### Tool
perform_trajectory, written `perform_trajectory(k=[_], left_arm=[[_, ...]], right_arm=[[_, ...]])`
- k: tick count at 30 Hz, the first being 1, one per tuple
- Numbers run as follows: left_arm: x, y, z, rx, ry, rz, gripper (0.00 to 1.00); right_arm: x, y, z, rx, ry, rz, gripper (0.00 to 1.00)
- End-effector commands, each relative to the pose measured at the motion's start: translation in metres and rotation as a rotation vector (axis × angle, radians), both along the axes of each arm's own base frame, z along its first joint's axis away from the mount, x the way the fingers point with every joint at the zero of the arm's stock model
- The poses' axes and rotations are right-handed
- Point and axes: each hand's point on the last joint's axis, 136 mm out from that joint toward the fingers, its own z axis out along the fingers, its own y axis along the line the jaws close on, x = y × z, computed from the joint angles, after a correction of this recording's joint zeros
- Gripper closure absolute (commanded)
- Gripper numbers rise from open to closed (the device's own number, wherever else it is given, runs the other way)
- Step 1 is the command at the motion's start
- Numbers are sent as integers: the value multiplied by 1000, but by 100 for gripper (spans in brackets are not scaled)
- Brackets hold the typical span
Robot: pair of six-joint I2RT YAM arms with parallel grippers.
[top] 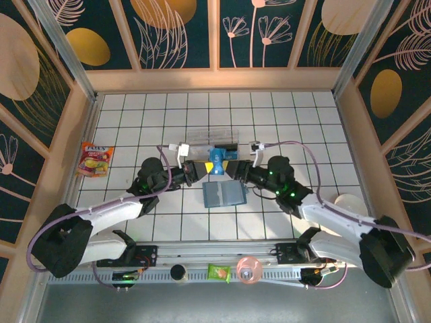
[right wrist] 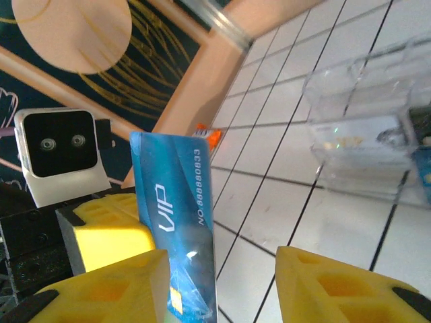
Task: Take the credit cards out of the card holder
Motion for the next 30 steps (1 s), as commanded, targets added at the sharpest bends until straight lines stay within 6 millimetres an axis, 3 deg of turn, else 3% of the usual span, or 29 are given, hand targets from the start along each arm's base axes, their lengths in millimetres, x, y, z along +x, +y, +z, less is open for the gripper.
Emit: perform_trajectory(k=[1, 7, 12, 14, 19, 24, 28, 30], left_arm=[[5, -4, 8, 67, -70, -3, 100], [23, -14, 7, 214, -137, -15, 100], [43, -23, 5, 434, -243, -61, 100], [49, -25, 3, 522, -292, -93, 100], [51, -35, 22, 625, -493, -224, 100], [61, -43, 21, 744, -583, -354, 100], [76, -41, 6, 896, -556, -439, 100], [84, -41, -11, 971, -519, -485, 100]], right_arm=[[11, -30, 2, -94, -33, -135, 55], [11, -77, 0, -182, -42, -284, 54], [9, -102, -8, -200, -10, -356, 54], [9, -106, -13, -203, 7, -362, 54], [6, -106, -19, -204, 27, -352, 54], [3, -107, -22, -216, 34, -344, 54], [6, -115, -28, -232, 55, -367, 54], [6, -116, -31, -243, 65, -372, 54]])
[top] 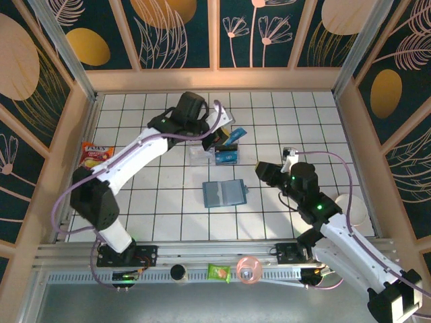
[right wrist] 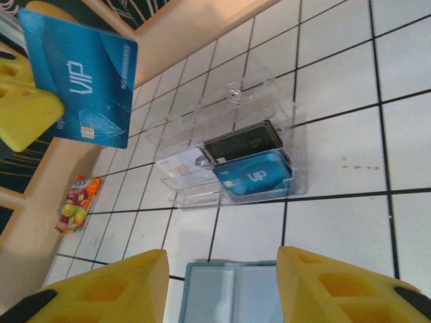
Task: Take the credit cards out of the card holder
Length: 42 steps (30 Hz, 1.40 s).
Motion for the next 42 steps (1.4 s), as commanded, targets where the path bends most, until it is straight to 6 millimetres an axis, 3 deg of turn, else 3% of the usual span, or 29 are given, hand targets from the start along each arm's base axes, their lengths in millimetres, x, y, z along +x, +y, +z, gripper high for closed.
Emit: perform_trajectory(k=[1, 8, 11, 14, 22, 42], left_arm=[[-9, 16, -40, 238, 50, -82, 100], [-11, 8, -76, 444, 15, -139, 100], [-8, 3, -82, 472, 1, -151, 100], [-1, 0, -88, 492, -34, -154, 100], [15, 4, -125, 608, -32, -132, 100], [21, -2, -146, 601, -63, -146, 100]], right_arm=[[0, -8, -8, -31, 14, -21, 54], [-1, -13, -23, -42, 56, -35, 54], [1, -15, -31, -50, 75, -44, 54], [3, -17, -34, -56, 84, -50, 54], [8, -20, -43, -61, 104, -60, 54], [11, -25, -48, -49, 120, -57, 54]])
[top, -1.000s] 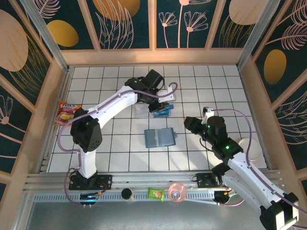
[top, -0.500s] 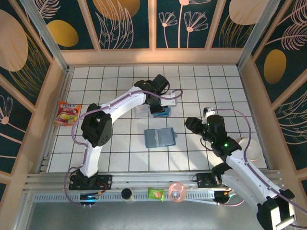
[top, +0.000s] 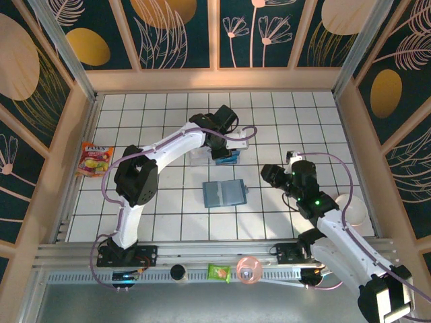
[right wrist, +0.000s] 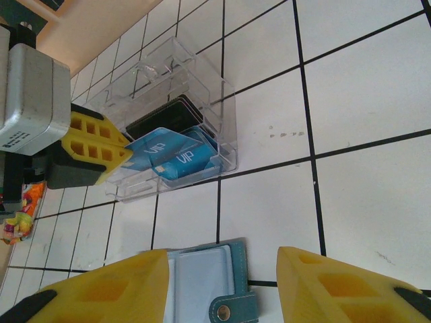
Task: Take the credit cards out of the card holder
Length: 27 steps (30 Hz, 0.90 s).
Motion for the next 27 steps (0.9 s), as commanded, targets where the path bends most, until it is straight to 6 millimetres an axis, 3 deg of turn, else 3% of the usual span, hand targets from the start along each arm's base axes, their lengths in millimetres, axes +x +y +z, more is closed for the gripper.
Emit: perform_trajectory(k=[1, 27], left_arm=[[0, 1, -9, 17, -6, -22, 100], [5, 5, -29, 39, -40, -19, 100]], right_arm=[[2, 0, 0, 1, -24, 10, 54], [1, -2, 0, 12, -17, 15, 54]])
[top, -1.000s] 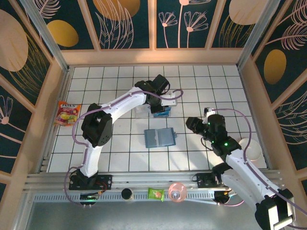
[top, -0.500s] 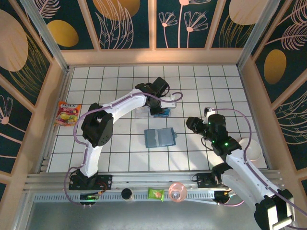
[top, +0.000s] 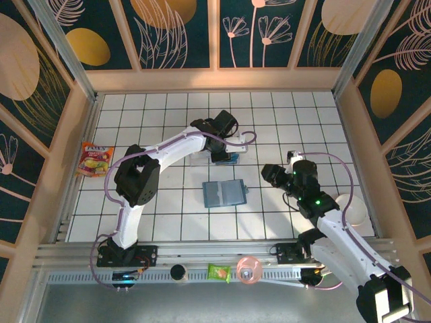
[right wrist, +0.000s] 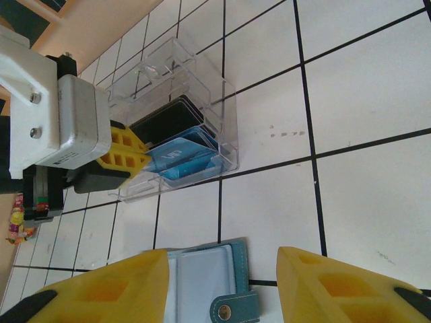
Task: Take the credit cards out of the card holder
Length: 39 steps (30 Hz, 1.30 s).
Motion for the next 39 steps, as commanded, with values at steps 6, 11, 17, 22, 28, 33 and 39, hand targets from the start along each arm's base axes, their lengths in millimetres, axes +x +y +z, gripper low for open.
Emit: perform_trajectory(k=[6, 11, 17, 22, 28, 33, 39], left_arm=[[1, 5, -11, 33, -7, -3, 100], [4, 5, -8, 28, -25, 10, 91], [11, 2, 1, 6, -53, 42, 69], [21, -6, 29, -76, -98, 89, 64], [43, -3, 104, -378, -137, 208, 52], [45, 17, 193, -788, -189, 308, 1], [41, 67, 239, -1030, -346, 561, 1]], right_arm=[[1, 0, -1, 2, -20, 15, 54], [0, 1, -1, 4, -19, 18, 54], [0, 1, -2, 7, -17, 20, 54], [-1, 2, -2, 12, -17, 29, 53], [0, 4, -1, 25, -23, 35, 46], [7, 2, 10, 17, -67, 15, 17], [19, -11, 18, -11, -66, -86, 15]])
